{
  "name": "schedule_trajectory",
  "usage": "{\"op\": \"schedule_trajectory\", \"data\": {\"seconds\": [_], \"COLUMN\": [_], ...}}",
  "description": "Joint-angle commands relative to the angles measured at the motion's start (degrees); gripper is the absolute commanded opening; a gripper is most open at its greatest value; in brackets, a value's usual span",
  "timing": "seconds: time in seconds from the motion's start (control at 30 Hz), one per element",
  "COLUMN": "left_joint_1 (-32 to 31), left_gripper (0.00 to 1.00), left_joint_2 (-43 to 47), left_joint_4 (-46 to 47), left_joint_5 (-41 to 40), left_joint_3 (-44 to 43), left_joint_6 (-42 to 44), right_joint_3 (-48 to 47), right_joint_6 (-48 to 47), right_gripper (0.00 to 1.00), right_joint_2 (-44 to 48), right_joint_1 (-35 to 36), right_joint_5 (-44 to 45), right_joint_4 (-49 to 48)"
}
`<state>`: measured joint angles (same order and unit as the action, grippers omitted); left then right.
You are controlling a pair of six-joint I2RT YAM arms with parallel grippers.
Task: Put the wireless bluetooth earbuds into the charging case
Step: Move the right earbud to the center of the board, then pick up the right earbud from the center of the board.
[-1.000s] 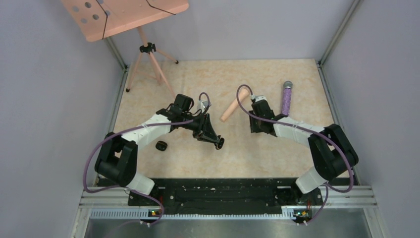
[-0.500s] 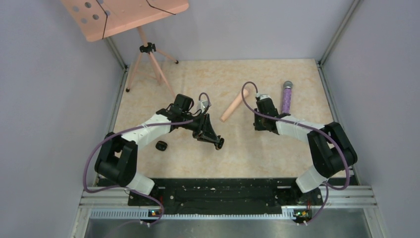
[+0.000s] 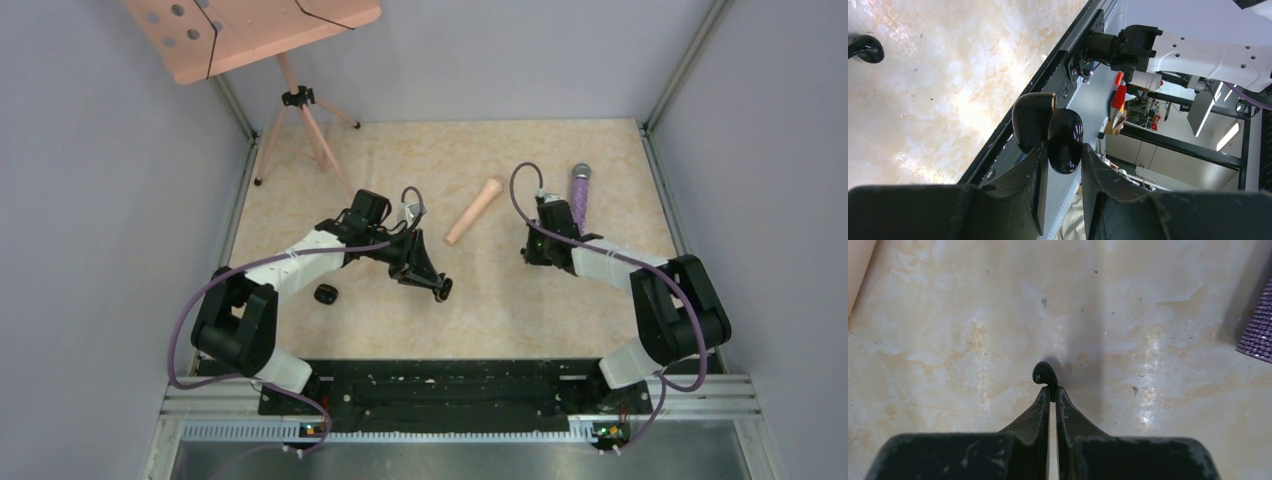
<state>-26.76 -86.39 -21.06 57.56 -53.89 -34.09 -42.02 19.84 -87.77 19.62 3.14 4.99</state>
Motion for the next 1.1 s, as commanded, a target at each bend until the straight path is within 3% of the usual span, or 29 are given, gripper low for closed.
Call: {"op": "schedule_trajectory", "data": {"seconds": [0.0, 0.07, 0.13, 0.5, 0.67, 1.07], "left_joint_1": [0.2, 0.2, 0.2, 0.3, 0.2, 0.3], "left_gripper": [0.0, 0.0, 0.0, 0.0, 0.0, 0.0], "left_joint_2": [1.5, 1.4, 1.4, 1.3, 1.0, 0.8], "left_joint_4": [0.9, 1.0, 1.1, 0.6, 0.6, 0.0], "left_joint_5": [1.1, 1.1, 1.2, 1.1, 1.1, 0.8], "left_joint_3": [-0.5, -0.5, -0.6, -0.9, -1.4, -1.9], "left_joint_6": [1.1, 1.0, 1.0, 1.2, 1.0, 1.0], "right_joint_3": [2.0, 3.0, 3.7, 5.3, 2.3, -9.2], "right_joint_6": [1.4, 1.9, 2.2, 1.6, -1.0, -11.8], "right_gripper": [0.0, 0.0, 0.11, 0.2, 0.32, 0.34], "right_joint_2": [3.0, 3.3, 3.2, 10.2, 10.0, -0.9], "right_joint_1": [-3.0, -4.8, -6.2, -7.8, -7.6, -1.8], "right_joint_5": [-2.8, -6.4, -7.4, -8.9, -11.3, -1.0], "right_joint_4": [-1.3, -1.6, -1.5, -0.1, 0.6, 11.7]}}
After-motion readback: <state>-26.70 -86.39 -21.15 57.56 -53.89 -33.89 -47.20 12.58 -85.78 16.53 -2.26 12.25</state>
